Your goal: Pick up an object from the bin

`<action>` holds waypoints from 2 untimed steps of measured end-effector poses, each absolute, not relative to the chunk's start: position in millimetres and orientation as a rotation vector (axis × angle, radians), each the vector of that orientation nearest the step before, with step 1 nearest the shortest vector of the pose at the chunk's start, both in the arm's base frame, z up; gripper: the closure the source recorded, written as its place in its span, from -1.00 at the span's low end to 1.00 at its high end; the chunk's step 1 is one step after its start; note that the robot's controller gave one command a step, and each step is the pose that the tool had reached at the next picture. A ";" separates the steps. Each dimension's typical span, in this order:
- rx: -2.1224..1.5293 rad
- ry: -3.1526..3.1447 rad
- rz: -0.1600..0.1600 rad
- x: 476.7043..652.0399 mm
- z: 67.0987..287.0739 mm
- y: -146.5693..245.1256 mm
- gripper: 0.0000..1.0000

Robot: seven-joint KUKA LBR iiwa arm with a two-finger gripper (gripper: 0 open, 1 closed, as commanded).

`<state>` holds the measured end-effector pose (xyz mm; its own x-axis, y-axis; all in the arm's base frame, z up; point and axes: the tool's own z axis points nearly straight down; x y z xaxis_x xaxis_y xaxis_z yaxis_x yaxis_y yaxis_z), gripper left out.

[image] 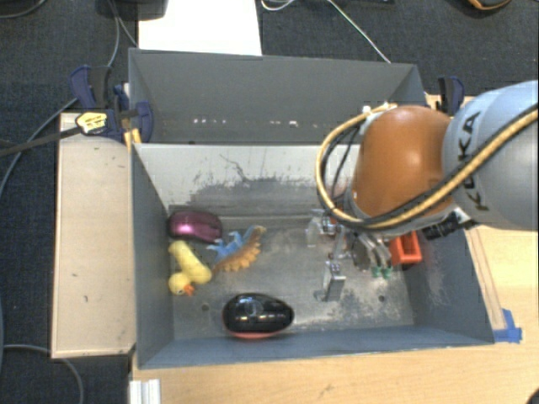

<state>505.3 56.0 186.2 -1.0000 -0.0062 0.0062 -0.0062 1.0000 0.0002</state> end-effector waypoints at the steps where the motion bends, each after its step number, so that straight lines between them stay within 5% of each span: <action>1: 0.004 -3.144 -0.001 507.1 190.5 55.8 -1.00; 2: 0.661 -3.070 -0.002 517.2 81.0 112.4 -1.00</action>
Offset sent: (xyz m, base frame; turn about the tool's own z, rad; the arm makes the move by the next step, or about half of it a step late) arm 0.0111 0.0613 -0.1162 -0.4558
